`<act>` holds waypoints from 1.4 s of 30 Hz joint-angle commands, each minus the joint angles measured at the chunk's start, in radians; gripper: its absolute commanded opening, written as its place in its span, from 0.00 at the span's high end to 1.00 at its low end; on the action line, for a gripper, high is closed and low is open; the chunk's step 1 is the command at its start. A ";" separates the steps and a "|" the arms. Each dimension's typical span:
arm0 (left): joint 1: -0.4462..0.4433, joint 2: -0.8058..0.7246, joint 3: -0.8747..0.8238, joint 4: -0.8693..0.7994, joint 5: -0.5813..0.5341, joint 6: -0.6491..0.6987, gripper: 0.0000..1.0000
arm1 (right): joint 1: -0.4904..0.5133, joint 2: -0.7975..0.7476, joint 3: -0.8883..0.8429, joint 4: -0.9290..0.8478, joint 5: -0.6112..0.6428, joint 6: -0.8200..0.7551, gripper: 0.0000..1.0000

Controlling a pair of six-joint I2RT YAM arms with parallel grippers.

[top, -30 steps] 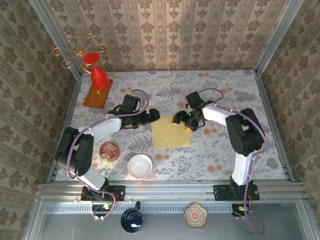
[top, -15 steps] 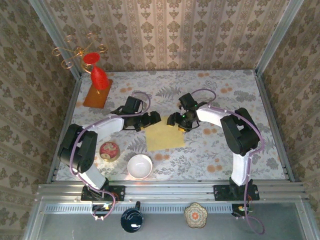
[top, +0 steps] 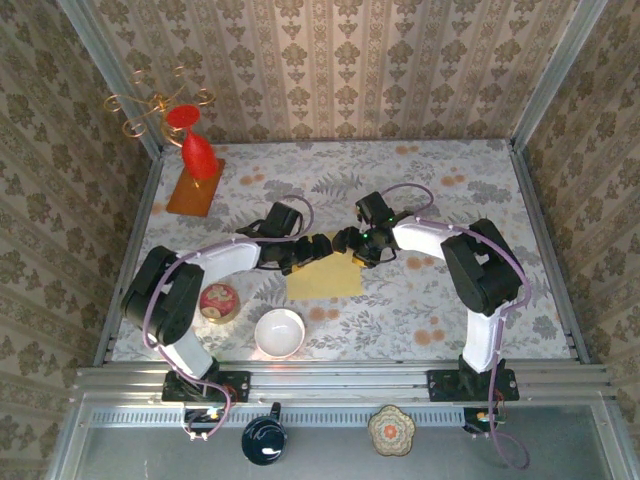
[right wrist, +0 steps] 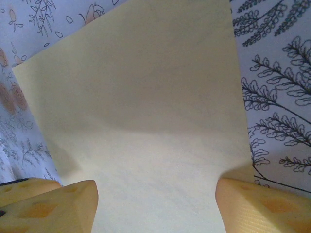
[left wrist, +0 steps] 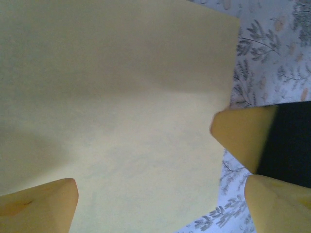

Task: Fold a paper plane with a square sheet of paper (pick it up from the middle)
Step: First fold in half a square sheet of paper at the center of the table.

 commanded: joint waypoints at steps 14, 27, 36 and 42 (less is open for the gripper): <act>0.023 0.051 -0.048 0.013 -0.022 -0.018 0.08 | 0.000 -0.056 -0.035 -0.062 0.010 -0.016 0.31; 0.029 0.061 -0.056 0.011 -0.013 -0.010 0.08 | 0.014 -0.035 -0.032 -0.076 -0.029 -0.067 0.44; 0.029 0.063 -0.059 0.010 -0.024 -0.012 0.09 | 0.016 0.013 -0.029 -0.071 -0.022 -0.066 0.51; 0.029 0.063 -0.067 0.017 -0.028 -0.017 0.10 | 0.018 0.032 -0.033 -0.044 -0.040 -0.050 0.53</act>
